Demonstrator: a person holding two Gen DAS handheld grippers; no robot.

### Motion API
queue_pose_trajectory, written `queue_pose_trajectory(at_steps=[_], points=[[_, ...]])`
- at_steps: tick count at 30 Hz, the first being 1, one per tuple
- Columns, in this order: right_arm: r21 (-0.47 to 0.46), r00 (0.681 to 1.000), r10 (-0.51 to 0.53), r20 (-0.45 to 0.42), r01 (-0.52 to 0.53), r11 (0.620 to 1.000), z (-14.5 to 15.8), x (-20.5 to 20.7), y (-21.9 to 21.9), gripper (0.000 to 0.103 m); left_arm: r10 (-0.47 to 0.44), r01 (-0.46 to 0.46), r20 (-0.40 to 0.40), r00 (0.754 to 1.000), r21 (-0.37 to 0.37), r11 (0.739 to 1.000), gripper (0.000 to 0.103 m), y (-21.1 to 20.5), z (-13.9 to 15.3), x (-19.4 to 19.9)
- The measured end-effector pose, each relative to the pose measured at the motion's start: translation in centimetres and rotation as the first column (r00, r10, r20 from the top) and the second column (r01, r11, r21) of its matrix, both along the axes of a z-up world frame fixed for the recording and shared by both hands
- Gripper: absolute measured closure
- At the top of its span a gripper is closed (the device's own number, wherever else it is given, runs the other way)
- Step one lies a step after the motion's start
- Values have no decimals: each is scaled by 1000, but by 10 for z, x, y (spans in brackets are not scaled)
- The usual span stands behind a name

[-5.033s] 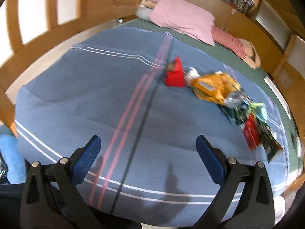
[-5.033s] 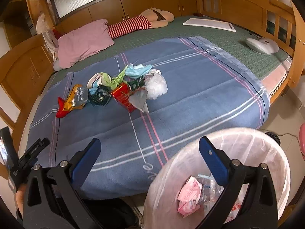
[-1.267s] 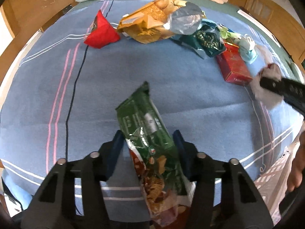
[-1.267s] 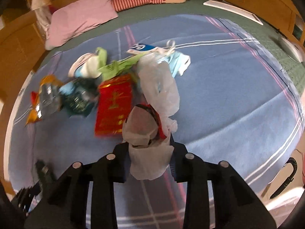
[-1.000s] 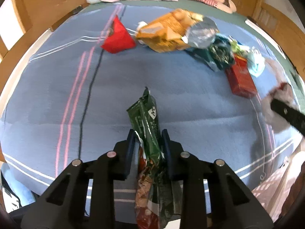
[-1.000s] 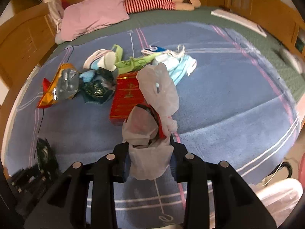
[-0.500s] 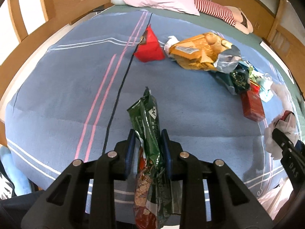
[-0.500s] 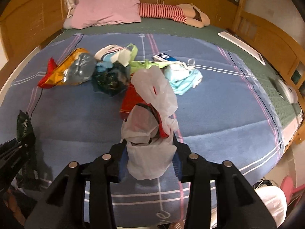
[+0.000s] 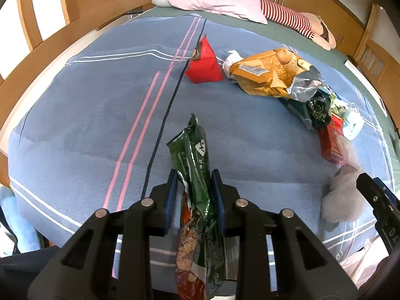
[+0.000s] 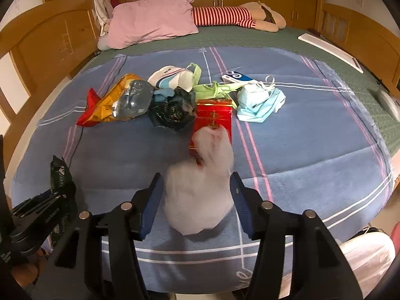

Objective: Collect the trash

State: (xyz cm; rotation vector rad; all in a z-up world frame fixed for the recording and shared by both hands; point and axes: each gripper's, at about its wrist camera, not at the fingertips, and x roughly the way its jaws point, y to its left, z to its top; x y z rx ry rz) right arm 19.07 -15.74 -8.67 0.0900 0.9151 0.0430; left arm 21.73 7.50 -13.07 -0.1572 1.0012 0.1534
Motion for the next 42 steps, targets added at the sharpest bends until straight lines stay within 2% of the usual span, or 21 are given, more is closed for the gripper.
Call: queue_pose_trajectory(at_steps=[3, 8, 13, 18, 22, 24, 28, 31, 35, 38, 42], points=[[35, 1000, 5, 1, -5, 999, 1, -1, 0, 48, 9, -9, 3, 1000, -2, 1000, 75, 2, 1, 0], [165, 1000, 12, 16, -15, 986, 7, -1, -10, 48, 37, -37, 7, 999, -14, 999, 75, 8, 1, -1], [187, 993, -115, 12, 110, 976, 10, 2, -36, 48, 40, -40, 2, 999, -20, 999, 75, 10, 0, 0], [192, 978, -197, -63, 206, 960, -6, 10, -54, 48, 36, -36, 1, 999, -17, 999, 75, 9, -1, 1], [272, 954, -268, -135, 295, 916, -25, 11, -71, 48, 38, -38, 0, 999, -14, 999, 75, 9, -1, 1], [308, 932, -317, -175, 357, 882, -35, 9, -80, 48, 40, -40, 1, 999, -15, 999, 75, 9, -1, 1], [345, 900, -391, -195, 436, 831, -43, 1, -92, 48, 40, -40, 1, 999, -17, 999, 75, 10, -1, 1], [333, 908, -358, -219, 414, 847, -47, 4, -87, 48, 38, -38, 3, 999, -15, 999, 75, 9, -1, 1], [329, 942, -279, -186, 327, 886, -41, 7, -66, 48, 40, -40, 4, 999, -16, 999, 75, 9, 0, 0], [333, 971, -177, -158, 221, 917, -34, 10, -40, 48, 48, -48, 8, 999, -18, 999, 75, 11, 1, -1], [317, 987, -78, -138, 119, 941, -30, 12, -13, 48, 63, -63, 14, 998, -24, 998, 75, 14, 2, -2]])
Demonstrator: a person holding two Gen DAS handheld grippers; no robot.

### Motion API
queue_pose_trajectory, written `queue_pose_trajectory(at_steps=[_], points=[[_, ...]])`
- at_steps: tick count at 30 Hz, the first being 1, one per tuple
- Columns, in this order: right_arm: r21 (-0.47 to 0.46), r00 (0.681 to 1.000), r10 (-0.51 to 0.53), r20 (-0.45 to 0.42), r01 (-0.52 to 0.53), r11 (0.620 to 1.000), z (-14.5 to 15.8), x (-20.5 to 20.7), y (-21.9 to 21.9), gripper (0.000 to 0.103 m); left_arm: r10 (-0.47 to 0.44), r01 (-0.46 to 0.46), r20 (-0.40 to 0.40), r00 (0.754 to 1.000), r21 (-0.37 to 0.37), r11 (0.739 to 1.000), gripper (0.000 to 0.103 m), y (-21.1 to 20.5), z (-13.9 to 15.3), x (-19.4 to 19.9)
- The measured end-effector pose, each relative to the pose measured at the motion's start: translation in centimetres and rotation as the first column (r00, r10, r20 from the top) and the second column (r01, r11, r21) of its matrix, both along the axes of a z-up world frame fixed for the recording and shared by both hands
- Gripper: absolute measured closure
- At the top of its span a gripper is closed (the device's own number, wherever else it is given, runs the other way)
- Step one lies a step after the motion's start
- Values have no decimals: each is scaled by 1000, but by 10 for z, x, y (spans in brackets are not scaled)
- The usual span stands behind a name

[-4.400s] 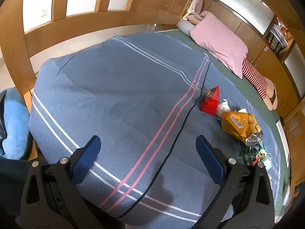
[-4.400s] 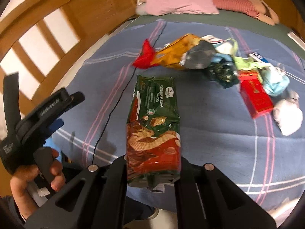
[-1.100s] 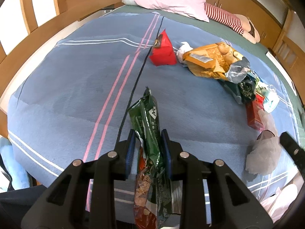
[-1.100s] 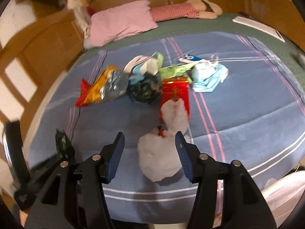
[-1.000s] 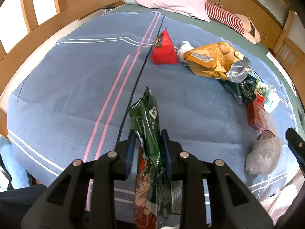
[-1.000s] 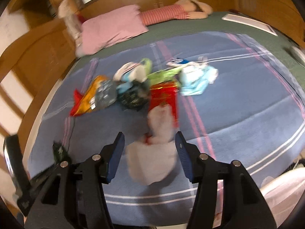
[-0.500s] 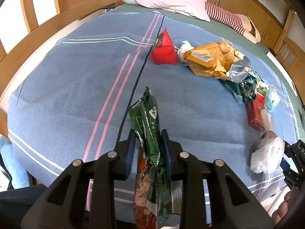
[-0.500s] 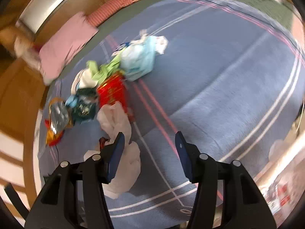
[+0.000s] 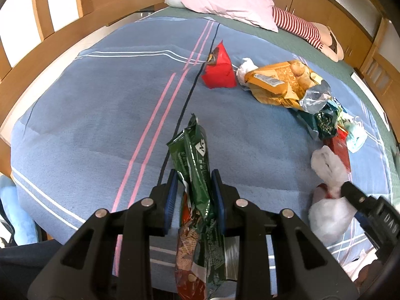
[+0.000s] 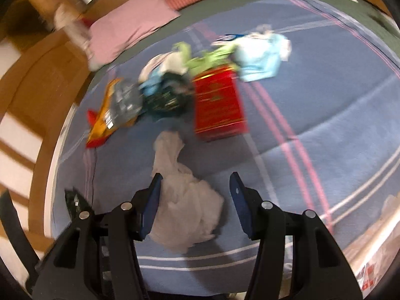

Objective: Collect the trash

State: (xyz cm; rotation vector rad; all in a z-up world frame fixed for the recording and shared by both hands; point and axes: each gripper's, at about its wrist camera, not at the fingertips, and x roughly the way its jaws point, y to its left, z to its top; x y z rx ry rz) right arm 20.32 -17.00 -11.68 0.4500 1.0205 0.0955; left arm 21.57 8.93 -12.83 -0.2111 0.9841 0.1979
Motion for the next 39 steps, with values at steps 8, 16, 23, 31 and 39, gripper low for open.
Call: queue_pose_trajectory(at_steps=[8, 16, 23, 31, 39], points=[[-81, 990, 141, -19, -142, 987, -11, 0, 44, 39, 53, -53, 11, 999, -18, 998, 75, 13, 1, -2], [-163, 981, 192, -7, -190, 968, -15, -2, 58, 61, 54, -54, 8, 998, -19, 998, 75, 14, 1, -1], [-212, 980, 199, 26, -190, 959, -8, -8, 59, 73, 25, -25, 45, 999, 7, 1000, 75, 5, 8, -4], [-251, 983, 155, 100, -126, 960, 18, -17, 44, 73, -47, 35, 142, 989, 87, 996, 77, -15, 27, -11], [-245, 982, 101, 158, -60, 968, 45, -37, 10, 73, -79, 87, 207, 975, -32, 996, 79, -11, 35, -18]])
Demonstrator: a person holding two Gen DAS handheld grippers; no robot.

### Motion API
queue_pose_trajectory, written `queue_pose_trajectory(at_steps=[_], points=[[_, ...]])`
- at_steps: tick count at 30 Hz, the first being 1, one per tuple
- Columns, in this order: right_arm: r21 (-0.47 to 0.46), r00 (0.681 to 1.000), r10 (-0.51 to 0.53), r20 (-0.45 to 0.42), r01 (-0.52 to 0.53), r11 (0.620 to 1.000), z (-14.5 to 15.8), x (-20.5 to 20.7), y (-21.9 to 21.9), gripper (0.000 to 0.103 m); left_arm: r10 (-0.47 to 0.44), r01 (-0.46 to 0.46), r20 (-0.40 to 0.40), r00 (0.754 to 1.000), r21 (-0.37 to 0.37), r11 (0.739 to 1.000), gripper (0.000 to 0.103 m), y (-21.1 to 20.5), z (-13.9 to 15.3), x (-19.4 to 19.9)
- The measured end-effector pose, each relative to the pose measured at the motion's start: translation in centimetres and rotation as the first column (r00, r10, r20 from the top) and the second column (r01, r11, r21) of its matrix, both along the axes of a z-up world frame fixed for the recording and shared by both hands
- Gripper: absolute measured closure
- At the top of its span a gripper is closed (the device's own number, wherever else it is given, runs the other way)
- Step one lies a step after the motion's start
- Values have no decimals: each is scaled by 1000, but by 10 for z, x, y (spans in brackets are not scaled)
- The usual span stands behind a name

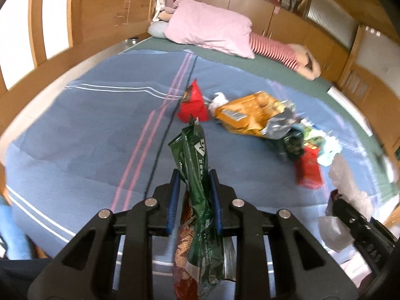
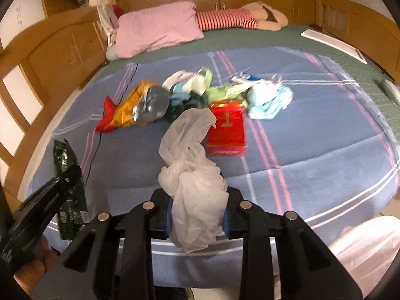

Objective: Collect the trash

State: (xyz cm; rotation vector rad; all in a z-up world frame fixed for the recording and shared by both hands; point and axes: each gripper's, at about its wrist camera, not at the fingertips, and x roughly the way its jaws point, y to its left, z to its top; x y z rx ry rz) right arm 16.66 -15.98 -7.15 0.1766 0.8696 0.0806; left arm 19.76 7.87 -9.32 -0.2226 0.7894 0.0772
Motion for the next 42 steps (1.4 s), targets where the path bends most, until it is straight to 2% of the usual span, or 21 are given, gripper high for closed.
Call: queue_pose_trajectory(at_steps=[3, 6, 7, 9, 11, 13, 17, 19, 20, 21, 22, 25, 27, 29, 32, 35, 39, 40, 41, 42], points=[[-2, 999, -9, 52, 9, 1000, 24, -19, -20, 73, -27, 27, 36, 999, -15, 1000, 79, -3, 4, -5], [-19, 995, -20, 96, 21, 1000, 47, -42, -46, 73, -59, 63, 103, 993, -34, 997, 80, -5, 15, -19], [-35, 994, -21, 106, 25, 999, 53, -52, -56, 73, -52, 57, 117, 992, -37, 998, 80, -4, 18, -24], [-86, 994, -23, 107, 32, 996, 57, -69, -70, 73, 2, 13, 148, 989, -102, 995, 80, -2, 24, -46], [-157, 996, -27, 85, 40, 987, 54, -85, -84, 73, -18, 37, 144, 989, -128, 991, 80, -14, 23, -65], [-219, 998, -49, 29, 54, 974, 42, -103, -102, 73, -96, 115, 141, 985, -138, 984, 80, -36, 21, -83], [-174, 987, -104, -125, 82, 981, 8, -128, -138, 71, -223, 242, 143, 964, -130, 962, 80, -72, 25, -104], [-168, 966, -133, -220, 97, 981, -10, -133, -146, 51, -268, 286, 144, 953, -125, 950, 80, -86, 27, -112], [-166, 947, -148, -286, 104, 981, -24, -135, -151, 47, -291, 308, 140, 947, -122, 944, 80, -93, 27, -115], [-148, 941, -152, -304, 111, 983, -30, -136, -153, 41, -307, 323, 135, 942, -122, 939, 80, -98, 26, -118], [-129, 940, -154, -304, 119, 984, -32, -138, -155, 36, -327, 342, 124, 937, -124, 932, 80, -105, 25, -121], [-39, 950, -201, -238, 197, 980, -21, -144, -168, 31, -361, 372, 108, 926, -115, 921, 80, -115, 21, -128], [19, 950, -269, -158, 275, 961, -6, -150, -183, 31, -380, 390, 104, 919, -105, 915, 80, -121, 21, -132], [60, 930, -359, -79, 363, 930, 11, -160, -201, 31, -407, 417, 105, 907, -104, 903, 80, -128, 22, -136], [84, 897, -443, -2, 441, 893, 28, -167, -220, 31, -473, 485, 114, 873, -117, 867, 80, -145, 24, -139], [98, 853, -516, 71, 509, 855, 44, -176, -240, 31, -554, 569, 134, 821, -131, 812, 80, -171, 25, -143], [117, 806, -580, 122, 568, 815, 59, -193, -262, 30, -648, 666, 154, 746, -196, 720, 79, -208, 21, -144], [119, 802, -585, 122, 573, 811, 59, -193, -264, 30, -692, 705, 147, 707, -223, 673, 79, -222, 16, -143], [118, 802, -586, 117, 575, 810, 59, -192, -266, 30, -708, 719, 141, 692, -228, 657, 67, -230, 14, -143], [117, 803, -585, 112, 574, 811, 58, -191, -267, 30, -722, 731, 137, 678, -231, 642, 45, -237, 10, -144]])
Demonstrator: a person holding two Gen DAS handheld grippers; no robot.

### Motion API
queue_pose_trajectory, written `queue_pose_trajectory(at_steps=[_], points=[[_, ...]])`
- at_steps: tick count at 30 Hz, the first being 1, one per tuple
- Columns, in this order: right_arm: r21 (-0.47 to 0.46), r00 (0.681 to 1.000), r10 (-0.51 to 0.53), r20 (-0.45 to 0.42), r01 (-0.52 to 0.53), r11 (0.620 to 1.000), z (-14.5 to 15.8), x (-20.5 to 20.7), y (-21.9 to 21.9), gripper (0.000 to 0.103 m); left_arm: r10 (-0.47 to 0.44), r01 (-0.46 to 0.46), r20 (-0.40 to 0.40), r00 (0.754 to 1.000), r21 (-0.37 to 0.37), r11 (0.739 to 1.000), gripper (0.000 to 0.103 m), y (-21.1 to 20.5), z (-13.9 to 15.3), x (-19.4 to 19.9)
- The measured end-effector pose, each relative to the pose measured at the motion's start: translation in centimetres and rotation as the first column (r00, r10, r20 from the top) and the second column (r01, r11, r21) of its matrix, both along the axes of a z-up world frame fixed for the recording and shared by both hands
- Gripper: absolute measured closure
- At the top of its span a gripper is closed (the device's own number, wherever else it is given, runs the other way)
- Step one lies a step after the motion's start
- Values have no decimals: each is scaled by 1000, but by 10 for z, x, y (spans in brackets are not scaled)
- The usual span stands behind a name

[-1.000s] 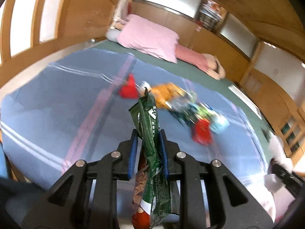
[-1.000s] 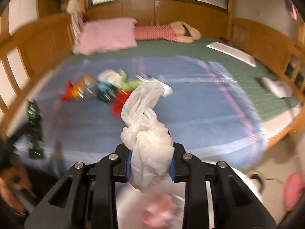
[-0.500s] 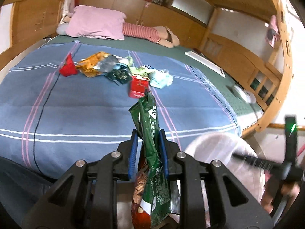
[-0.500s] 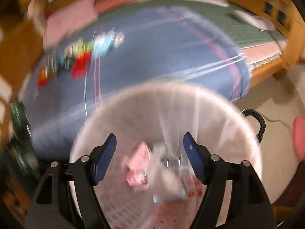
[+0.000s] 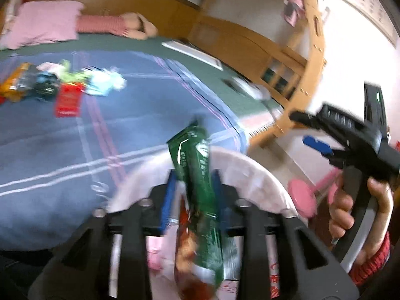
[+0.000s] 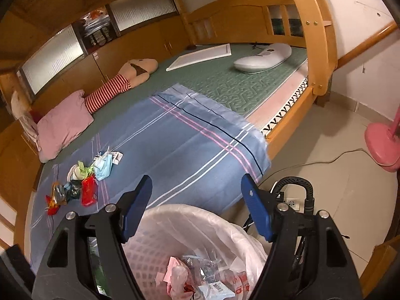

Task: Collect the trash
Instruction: 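Carry both bags over the wastebasket and open both grippers to drop them, then move the right gripper to the pile and grasp the red cigarette box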

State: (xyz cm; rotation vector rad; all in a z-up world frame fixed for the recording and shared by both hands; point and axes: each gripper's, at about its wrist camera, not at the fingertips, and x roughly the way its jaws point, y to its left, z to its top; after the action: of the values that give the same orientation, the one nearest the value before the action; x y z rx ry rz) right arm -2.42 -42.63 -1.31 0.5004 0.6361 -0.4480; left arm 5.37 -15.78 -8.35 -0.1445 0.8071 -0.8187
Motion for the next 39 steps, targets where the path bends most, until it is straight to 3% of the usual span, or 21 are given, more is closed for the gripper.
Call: queue_pose_trajectory(at_steps=[2, 6, 10, 13, 15, 18, 20, 21, 22, 25, 28, 30, 32, 33, 38, 39], points=[[0, 1000, 10, -7, -10, 1000, -2, -1, 1, 30, -38, 38, -13, 999, -4, 999, 28, -8, -9, -2], [3, 999, 27, -24, -27, 1000, -9, 7, 8, 30, -43, 43, -21, 999, 26, 999, 12, -3, -17, -1], [26, 998, 48, -34, -47, 999, -17, 15, 15, 30, 76, -75, -12, 997, 36, 997, 10, 31, -8, 17], [29, 996, 72, -45, -70, 997, -20, 23, 24, 30, 197, -198, 36, 980, 57, 978, 7, 63, 7, 37], [25, 995, 93, -45, -92, 995, -20, 29, 32, 30, 323, -336, 111, 940, 119, 935, 6, 93, 18, 56], [0, 987, 149, -58, -149, 989, -17, 43, 50, 30, 464, -510, 222, 857, 242, 826, 6, 130, 27, 83], [-11, 979, 192, -70, -194, 981, -16, 55, 64, 30, 539, -609, 285, 793, 345, 714, 6, 157, 27, 108], [-11, 975, 209, -74, -210, 978, -16, 60, 70, 30, 572, -644, 296, 765, 371, 669, 6, 173, 27, 119], [-9, 971, 227, -79, -228, 974, -16, 67, 77, 30, 602, -668, 293, 743, 375, 642, 6, 187, 26, 129], [1, 958, 271, -99, -272, 962, -18, 89, 99, 27, 682, -725, 261, 683, 356, 590, 6, 225, 19, 144], [25, 938, 325, -118, -325, 945, -23, 114, 124, 27, 780, -770, 161, 605, 368, 522, 6, 256, 4, 151], [33, 922, 362, -139, -361, 932, -27, 132, 144, 27, 821, -792, 104, 561, 354, 496, 6, 270, -7, 149], [45, 903, 403, -150, -401, 915, -31, 151, 162, 27, 838, -795, 102, 536, 394, 461, 6, 279, -15, 149], [54, 888, 432, -158, -429, 902, -35, 165, 175, 27, 854, -804, 100, 511, 406, 434, 6, 286, -17, 150], [75, 839, 516, -173, -511, 856, -49, 222, 226, 27, 921, -864, 9, 389, 352, 361, 6, 313, -21, 138], [75, 829, 530, -178, -525, 848, -52, 237, 239, 27, 926, -868, -1, 377, 349, 354, 6, 315, -22, 137]])
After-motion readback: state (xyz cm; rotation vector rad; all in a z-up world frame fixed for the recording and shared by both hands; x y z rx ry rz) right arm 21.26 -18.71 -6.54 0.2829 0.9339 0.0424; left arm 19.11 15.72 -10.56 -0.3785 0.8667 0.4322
